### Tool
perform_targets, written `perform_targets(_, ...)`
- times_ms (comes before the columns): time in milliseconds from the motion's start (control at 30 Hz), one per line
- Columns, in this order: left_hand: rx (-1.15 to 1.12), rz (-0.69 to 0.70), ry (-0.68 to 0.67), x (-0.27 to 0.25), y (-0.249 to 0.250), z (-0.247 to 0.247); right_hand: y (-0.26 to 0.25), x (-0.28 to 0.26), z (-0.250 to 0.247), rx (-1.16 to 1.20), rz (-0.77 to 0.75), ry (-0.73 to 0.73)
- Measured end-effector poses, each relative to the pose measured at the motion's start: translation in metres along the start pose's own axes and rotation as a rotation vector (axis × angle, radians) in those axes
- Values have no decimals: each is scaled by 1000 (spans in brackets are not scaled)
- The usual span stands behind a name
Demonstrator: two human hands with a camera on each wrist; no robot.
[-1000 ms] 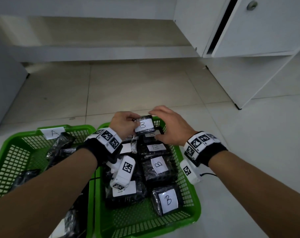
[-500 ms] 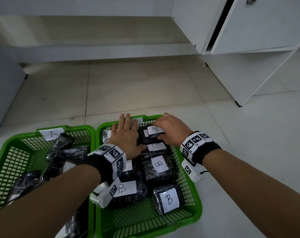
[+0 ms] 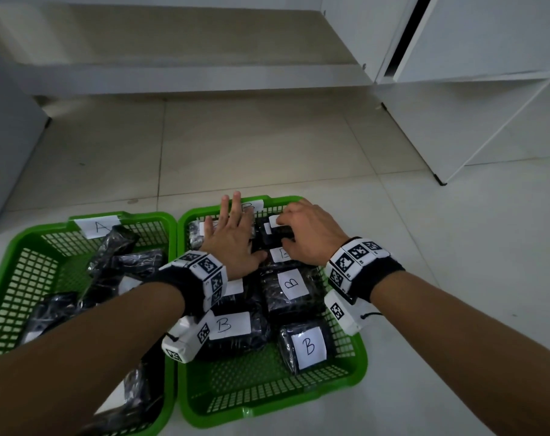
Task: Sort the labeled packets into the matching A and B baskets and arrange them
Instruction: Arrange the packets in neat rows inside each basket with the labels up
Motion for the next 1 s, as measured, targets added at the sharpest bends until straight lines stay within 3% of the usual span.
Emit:
perform_targets(133, 38, 63, 122, -13, -6, -24, 1, -20, -7, 9, 140, 86)
perform_targets(233, 108, -26, 147, -26, -19, -40, -7, -40, -12, 13, 155, 73)
perform_targets(300, 133, -126, 85, -34, -28, -42, -24, -57, -12, 99, 45, -35)
perform_targets(367, 137, -196, -11, -41, -32, -38, -48, -80, -3, 144, -107, -243)
perform_targets(467, 133, -237, -75, -46, -30, -31, -70, -111, 20, 14, -255, -458)
perform_targets(600, 150, -248, -65, -45, -28, -23, -71, -116, 31, -120, -323, -407)
perform_targets(833, 210, -161, -56, -45, -34, -18, -63, -116, 35, -117, -212, -355)
perform_targets(1000, 255, -154, -66, -41, -39, -14, -61, -106, 30, -57, -147, -424)
Point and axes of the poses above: each hand's wrist, its own x-axis towards the middle knuckle, its own z-axis out of the palm, y = z × x, the point moved 6 cm from there along x, towards the middle knuckle, and after that the axes turned 7 degrees about -x, right-handed, at the moved point
